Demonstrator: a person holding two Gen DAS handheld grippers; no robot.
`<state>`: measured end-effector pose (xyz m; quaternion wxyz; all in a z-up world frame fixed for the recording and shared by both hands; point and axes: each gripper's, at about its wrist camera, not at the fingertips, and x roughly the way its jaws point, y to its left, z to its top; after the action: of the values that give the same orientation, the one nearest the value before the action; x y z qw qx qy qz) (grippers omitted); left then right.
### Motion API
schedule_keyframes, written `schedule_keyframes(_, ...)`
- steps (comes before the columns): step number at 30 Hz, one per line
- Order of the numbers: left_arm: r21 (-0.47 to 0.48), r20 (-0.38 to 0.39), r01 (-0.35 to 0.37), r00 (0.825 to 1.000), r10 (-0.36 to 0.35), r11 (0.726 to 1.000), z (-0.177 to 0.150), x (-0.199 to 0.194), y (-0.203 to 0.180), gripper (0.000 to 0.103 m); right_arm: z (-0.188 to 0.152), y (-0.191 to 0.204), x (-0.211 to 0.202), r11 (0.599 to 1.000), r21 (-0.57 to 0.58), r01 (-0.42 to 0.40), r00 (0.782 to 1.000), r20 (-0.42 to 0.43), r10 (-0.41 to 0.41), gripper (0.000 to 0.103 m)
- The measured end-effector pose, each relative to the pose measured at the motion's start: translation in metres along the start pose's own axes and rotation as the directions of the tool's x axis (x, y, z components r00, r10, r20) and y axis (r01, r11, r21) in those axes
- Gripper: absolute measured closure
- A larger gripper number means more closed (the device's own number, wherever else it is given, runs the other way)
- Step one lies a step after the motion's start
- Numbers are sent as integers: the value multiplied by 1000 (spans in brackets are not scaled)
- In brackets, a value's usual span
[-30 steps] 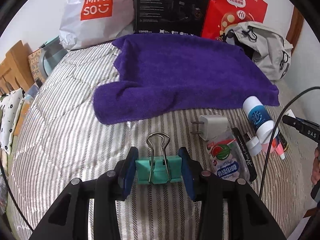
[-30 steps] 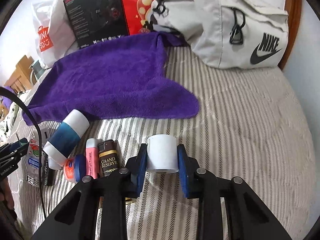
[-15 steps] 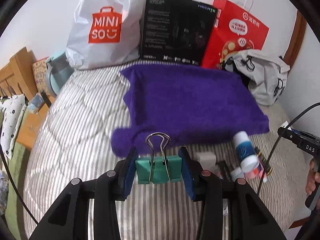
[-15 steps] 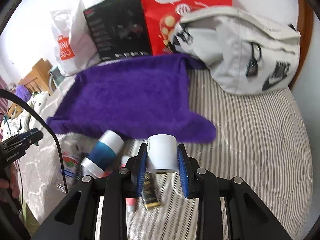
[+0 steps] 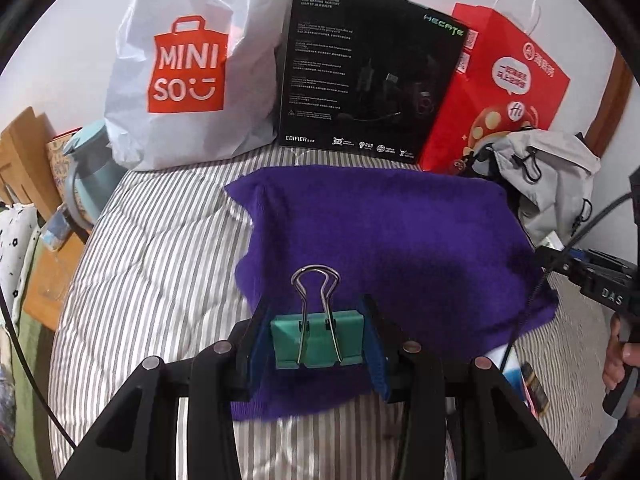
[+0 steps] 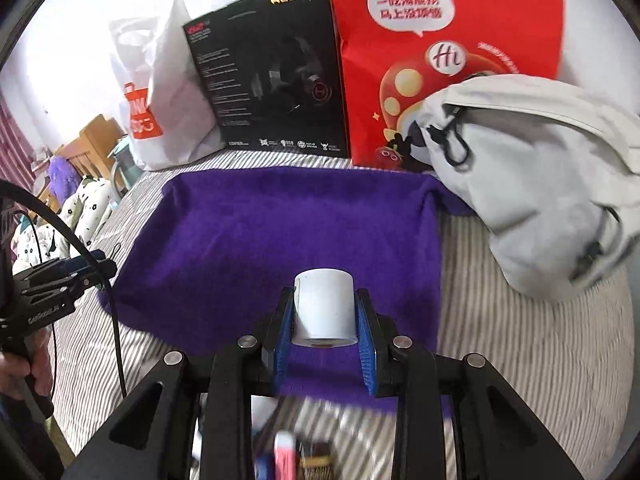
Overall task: Organize rigid objects
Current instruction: 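Carry the clip and tape roll onto the purple towel and open both tools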
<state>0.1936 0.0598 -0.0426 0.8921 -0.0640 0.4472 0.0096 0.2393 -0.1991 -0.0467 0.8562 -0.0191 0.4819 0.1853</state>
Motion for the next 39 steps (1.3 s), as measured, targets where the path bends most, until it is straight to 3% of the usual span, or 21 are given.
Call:
schedule_keyframes(5, -4, -17, -8, 1000, 8, 1000, 15, 23, 2, 63, 22, -8, 35, 999, -13, -30, 1000, -5, 30, 74)
schedule_keyframes(14, 7, -41, 4, 999, -4, 1000, 38, 60, -4, 63, 53, -22, 100, 999, -35, 29, 997, -71, -31, 74)
schedule_keyframes(21, -4, -56, 12, 998, -13, 1000, 43, 78, 0, 63, 61, -23, 123, 996, -69, 47, 993, -102, -54, 74)
schedule_keyframes(26, -14, -64, 39, 997, -40, 999, 42, 86, 6, 63, 60, -13, 126, 987, -139, 85, 990, -100, -100, 72)
schedule_keyframes(30, -9, -70, 41, 997, -42, 999, 47, 99, 8, 63, 56, -18, 121, 989, -116, 90, 987, -119, -103, 57)
schedule_keyframes(39, 8, -104, -2, 995, 3, 1000, 55, 124, 1, 63, 30, -22, 66, 994, -89, 65, 992, -98, -74, 57)
